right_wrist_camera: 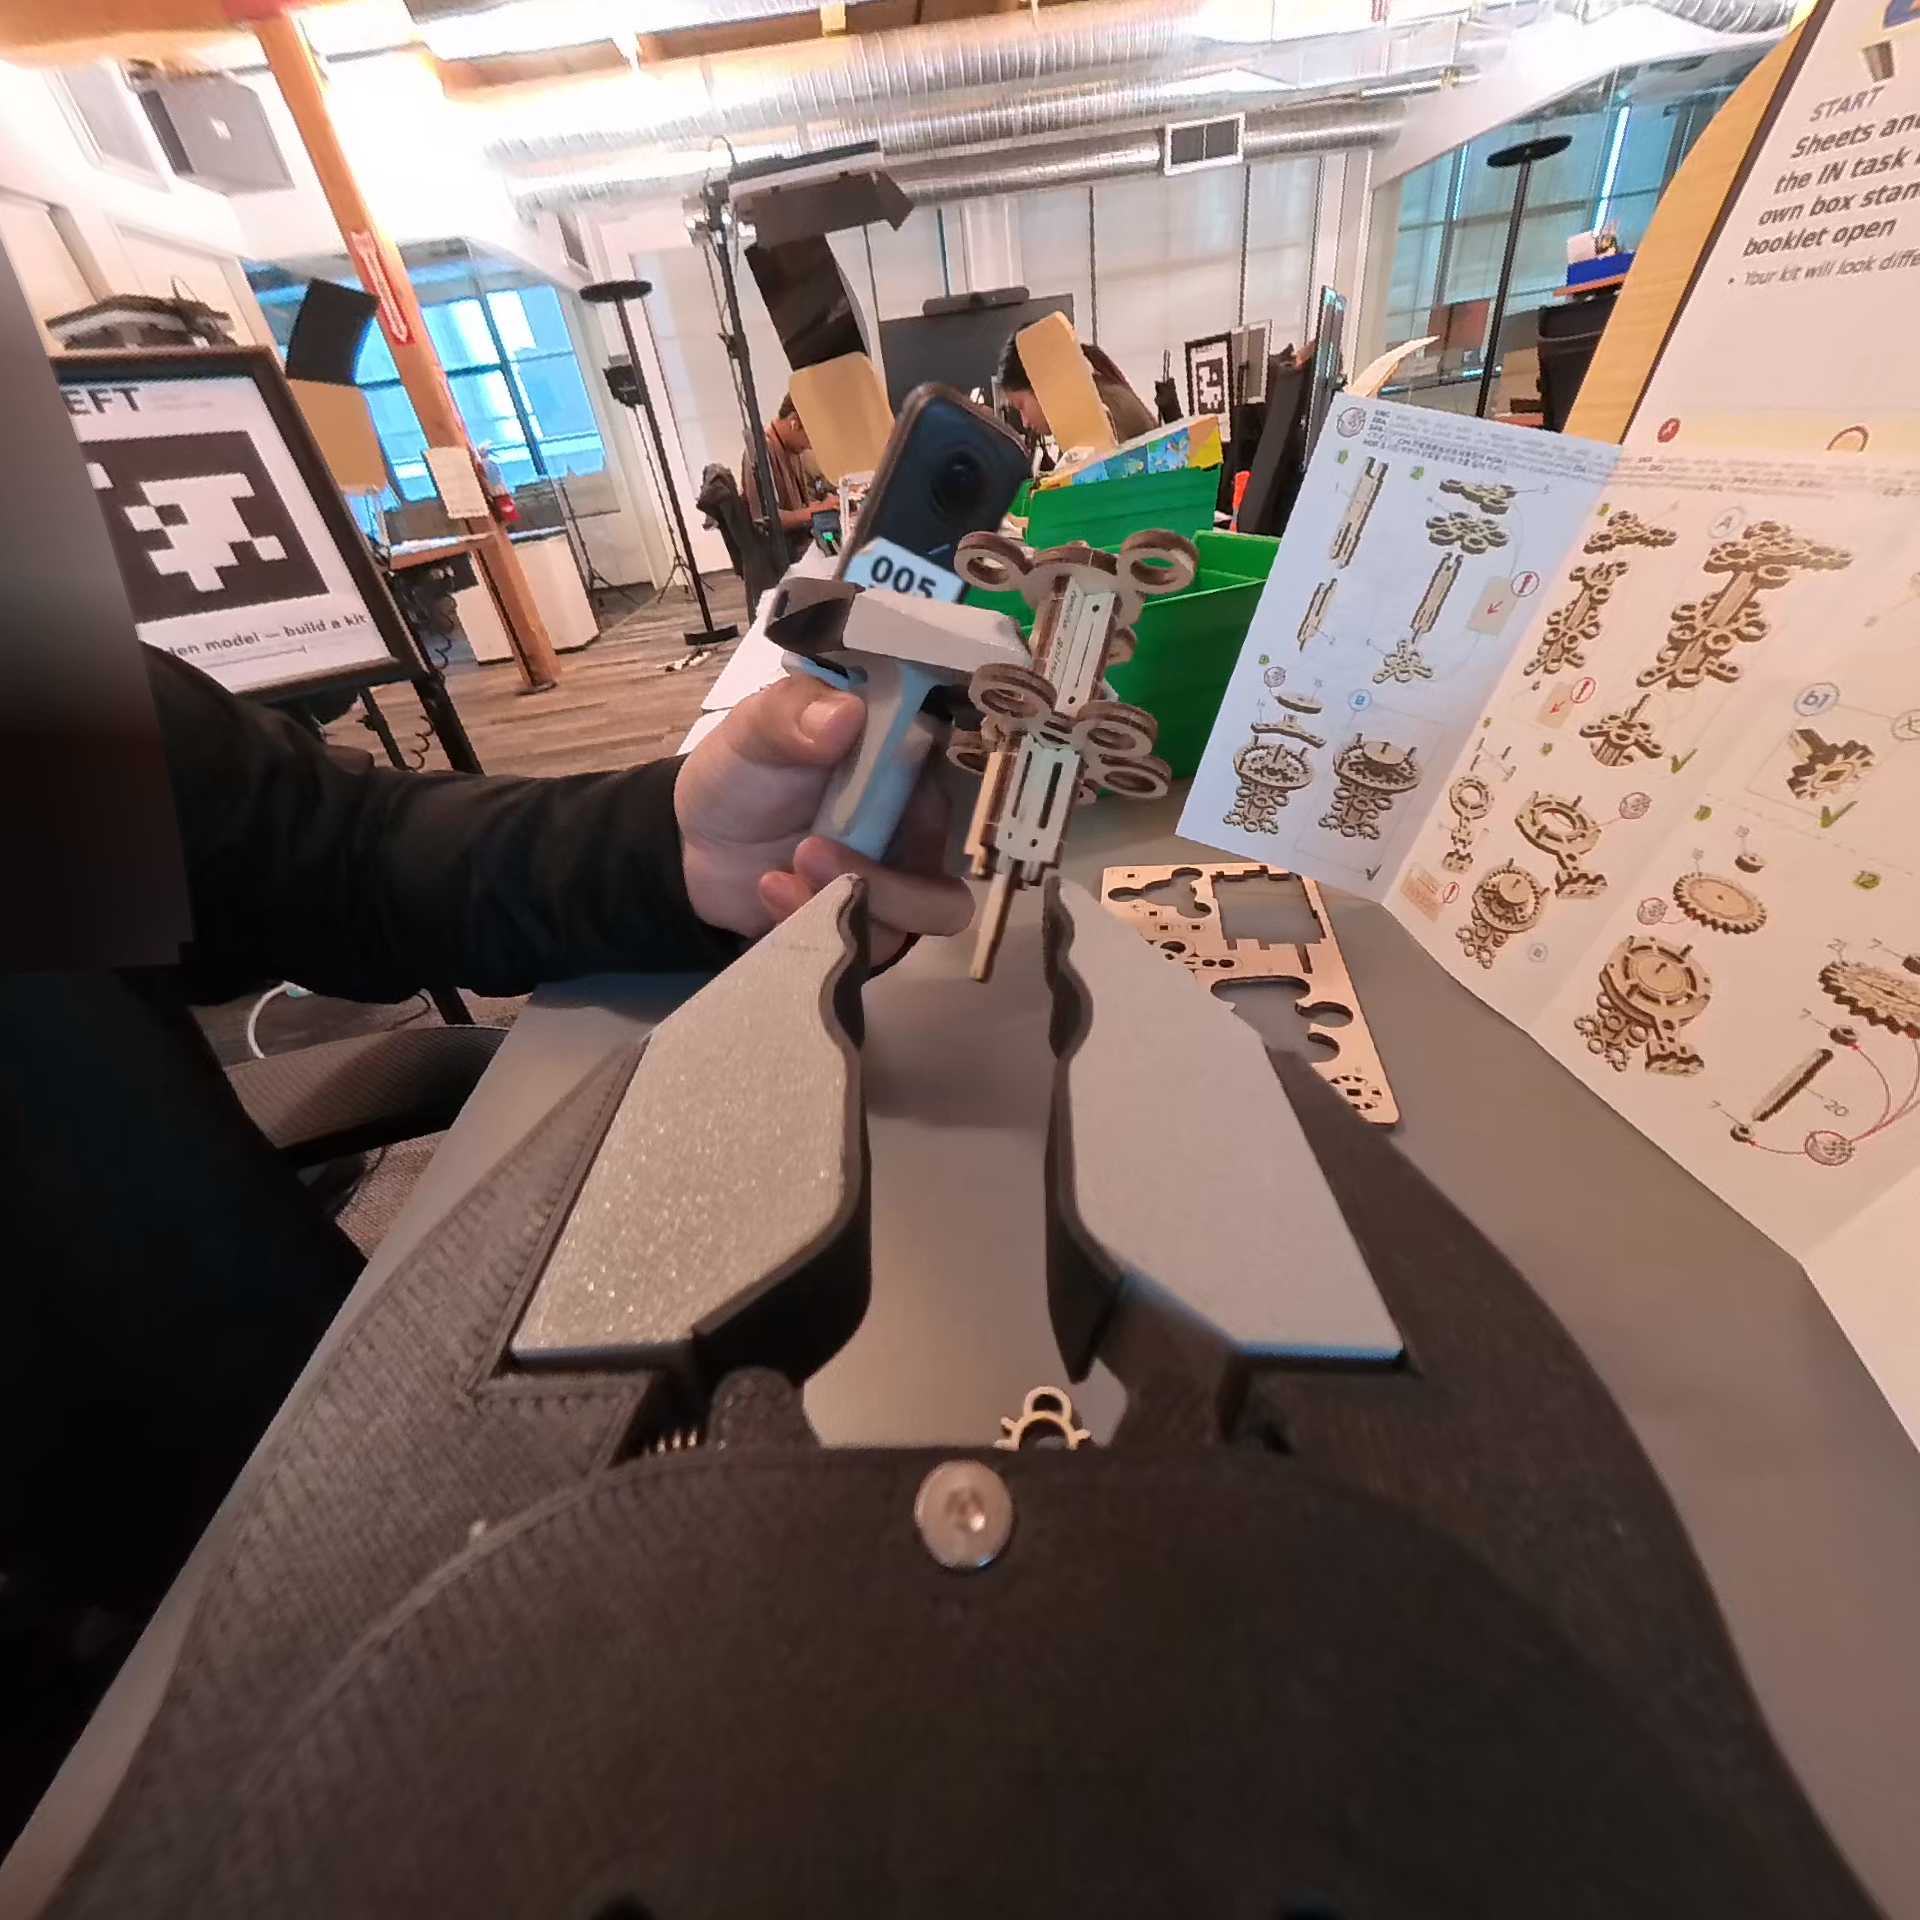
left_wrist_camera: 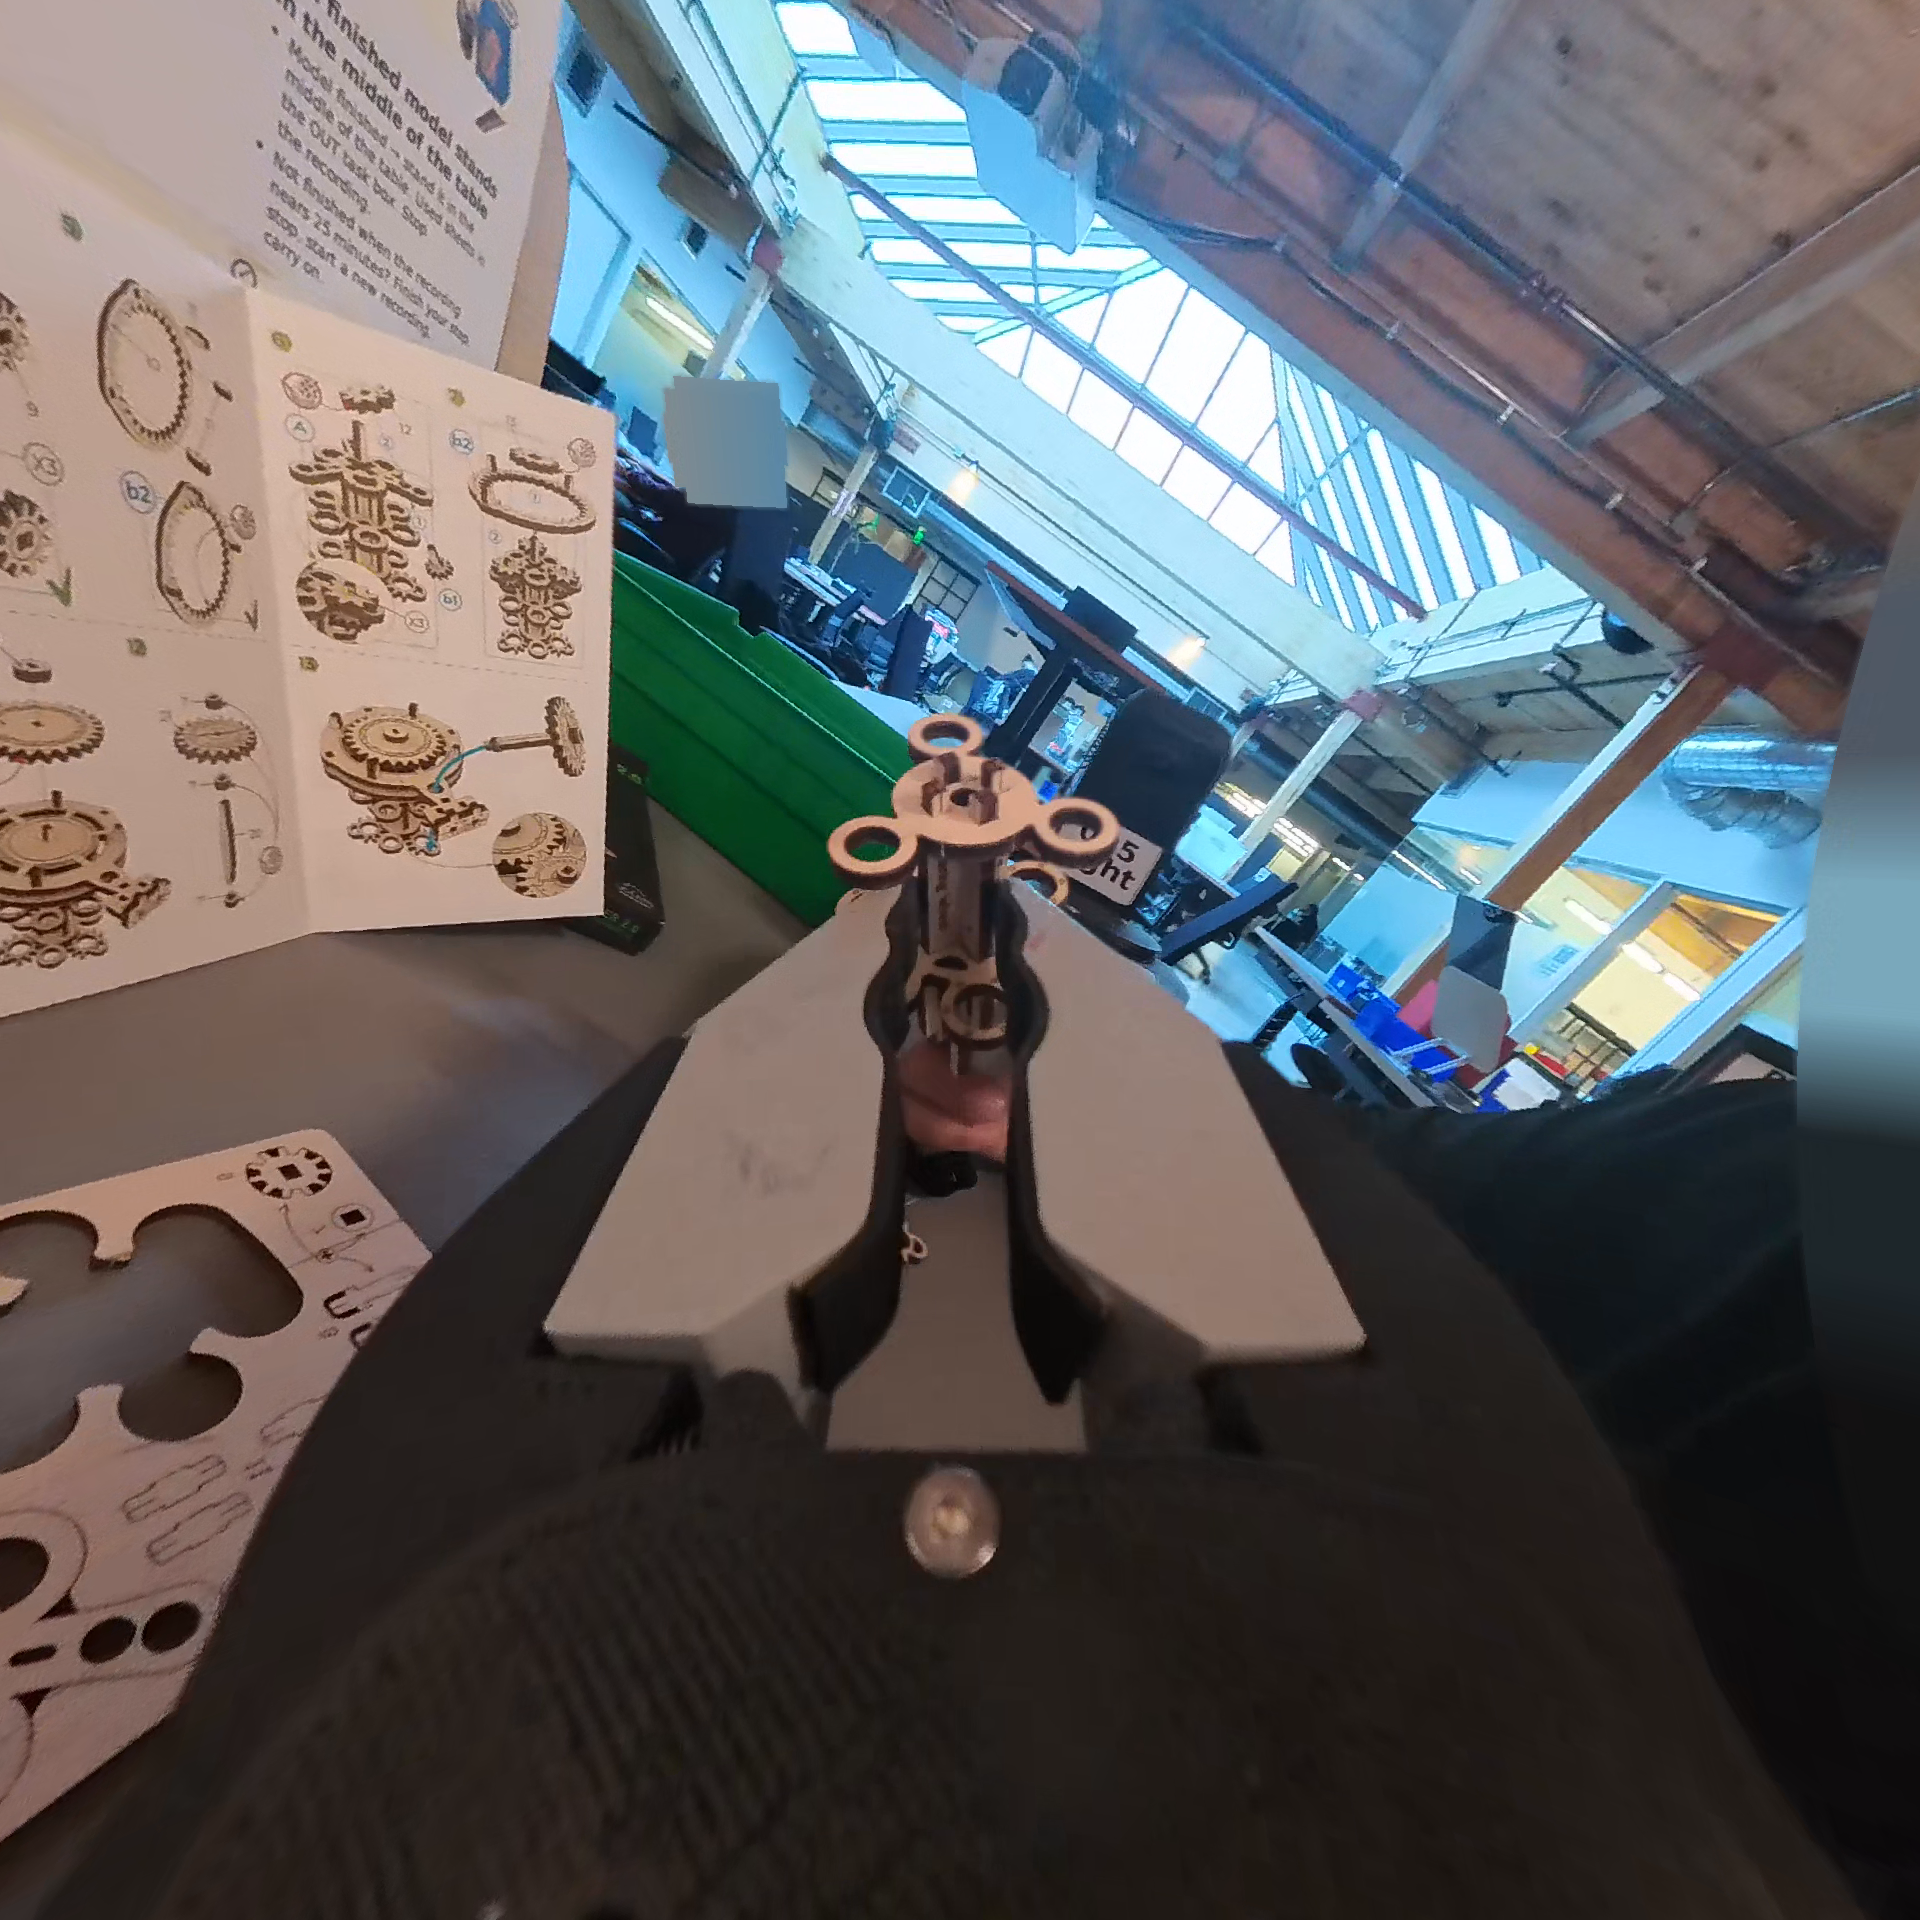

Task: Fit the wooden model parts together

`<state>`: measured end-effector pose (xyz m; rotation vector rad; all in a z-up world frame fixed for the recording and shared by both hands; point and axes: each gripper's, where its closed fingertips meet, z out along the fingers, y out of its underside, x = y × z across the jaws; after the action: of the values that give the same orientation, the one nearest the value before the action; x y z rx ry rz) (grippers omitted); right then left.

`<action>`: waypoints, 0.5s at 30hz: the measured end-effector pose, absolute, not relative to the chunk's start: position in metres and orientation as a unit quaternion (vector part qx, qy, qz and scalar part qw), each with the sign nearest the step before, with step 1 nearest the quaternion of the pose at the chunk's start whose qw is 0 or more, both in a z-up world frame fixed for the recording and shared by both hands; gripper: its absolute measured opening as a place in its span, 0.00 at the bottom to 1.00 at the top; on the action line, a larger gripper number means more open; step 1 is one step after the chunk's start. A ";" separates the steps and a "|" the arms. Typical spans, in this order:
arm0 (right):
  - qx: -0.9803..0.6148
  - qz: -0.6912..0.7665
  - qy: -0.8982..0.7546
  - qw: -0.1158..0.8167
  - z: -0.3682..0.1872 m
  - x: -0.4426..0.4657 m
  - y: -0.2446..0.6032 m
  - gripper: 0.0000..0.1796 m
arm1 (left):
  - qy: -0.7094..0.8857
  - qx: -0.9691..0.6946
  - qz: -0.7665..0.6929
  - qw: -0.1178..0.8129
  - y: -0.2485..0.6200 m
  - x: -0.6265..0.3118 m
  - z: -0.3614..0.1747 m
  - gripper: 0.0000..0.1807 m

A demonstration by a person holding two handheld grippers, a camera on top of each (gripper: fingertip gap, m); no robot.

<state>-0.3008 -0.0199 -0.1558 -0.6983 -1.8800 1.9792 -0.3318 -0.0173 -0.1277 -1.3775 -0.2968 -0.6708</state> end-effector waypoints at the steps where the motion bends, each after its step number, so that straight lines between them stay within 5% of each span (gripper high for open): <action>1: -0.245 0.693 -0.658 0.160 -0.156 -0.301 -0.020 0.16 | -0.132 -0.623 -0.300 0.711 -0.017 -0.331 -0.128 0.06; 15: -0.248 0.688 -0.666 0.150 -0.162 -0.301 -0.021 0.17 | -0.093 -0.659 -0.236 0.708 -0.017 -0.324 -0.131 0.06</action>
<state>-0.3014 -0.0209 -0.1618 -0.7112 -1.9120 1.9759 -0.3239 -0.0168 -0.1315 -1.4632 -0.2064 -0.5232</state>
